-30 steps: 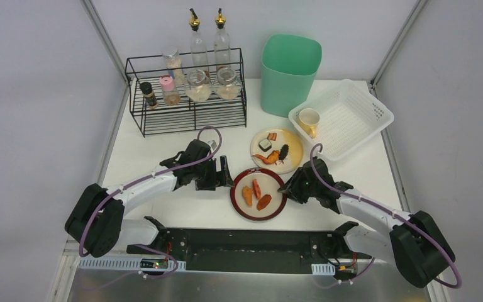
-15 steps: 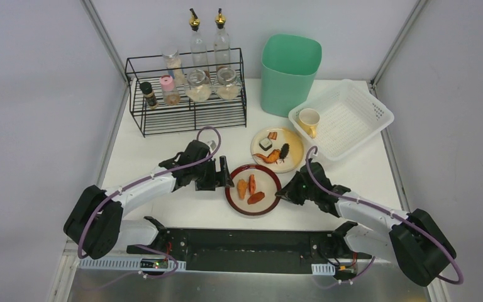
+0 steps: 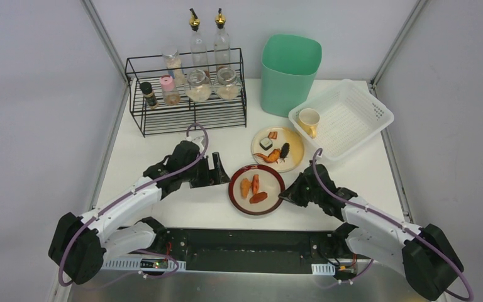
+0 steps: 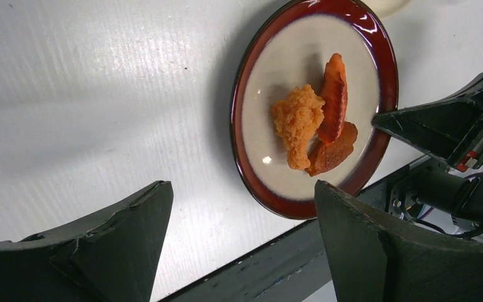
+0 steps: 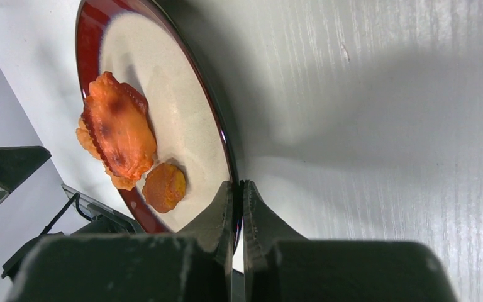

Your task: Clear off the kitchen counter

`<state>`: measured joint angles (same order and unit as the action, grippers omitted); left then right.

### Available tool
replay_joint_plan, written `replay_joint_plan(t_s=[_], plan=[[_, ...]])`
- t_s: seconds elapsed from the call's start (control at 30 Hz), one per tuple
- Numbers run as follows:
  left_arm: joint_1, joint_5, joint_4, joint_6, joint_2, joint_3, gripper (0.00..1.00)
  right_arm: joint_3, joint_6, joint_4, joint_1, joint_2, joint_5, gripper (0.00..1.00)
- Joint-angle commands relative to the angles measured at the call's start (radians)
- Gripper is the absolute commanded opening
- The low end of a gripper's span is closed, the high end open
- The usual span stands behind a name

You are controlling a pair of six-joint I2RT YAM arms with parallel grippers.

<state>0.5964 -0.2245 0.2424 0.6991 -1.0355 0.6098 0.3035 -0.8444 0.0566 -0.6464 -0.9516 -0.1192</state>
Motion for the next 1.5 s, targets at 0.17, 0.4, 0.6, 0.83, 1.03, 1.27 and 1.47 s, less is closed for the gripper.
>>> replay_joint_plan(t_s=[0.17, 0.4, 0.6, 0.83, 1.03, 1.27, 1.47], plan=[[0.008, 0.049, 0.105, -0.001, 0.087, 0.039, 0.85, 0.17, -0.035, 0.031, -0.049, 0.077, -0.008, 0.0], [0.006, 0.087, 0.179, -0.019, 0.156, 0.075, 0.86, 0.276, -0.032, 0.063, -0.071, 0.059, -0.021, 0.0], [0.007, 0.109, 0.231, -0.025, 0.209, 0.09, 0.86, 0.322, -0.049, 0.032, -0.074, 0.049, -0.027, 0.0], [0.006, 0.129, 0.281, -0.032, 0.265, 0.112, 0.86, 0.405, -0.048, 0.029, -0.074, 0.048, 0.015, 0.0], [0.006, 0.146, 0.327, -0.045, 0.281, 0.156, 0.87, 0.538, -0.027, 0.073, -0.06, -0.005, 0.026, 0.0], [0.006, 0.166, 0.406, -0.085, 0.299, 0.234, 0.87, 0.696, -0.041, 0.098, 0.045, -0.085, -0.037, 0.0], [0.007, 0.151, 0.433, -0.099, 0.295, 0.259, 0.86, 0.846, -0.036, 0.122, 0.158, -0.139, -0.049, 0.0]])
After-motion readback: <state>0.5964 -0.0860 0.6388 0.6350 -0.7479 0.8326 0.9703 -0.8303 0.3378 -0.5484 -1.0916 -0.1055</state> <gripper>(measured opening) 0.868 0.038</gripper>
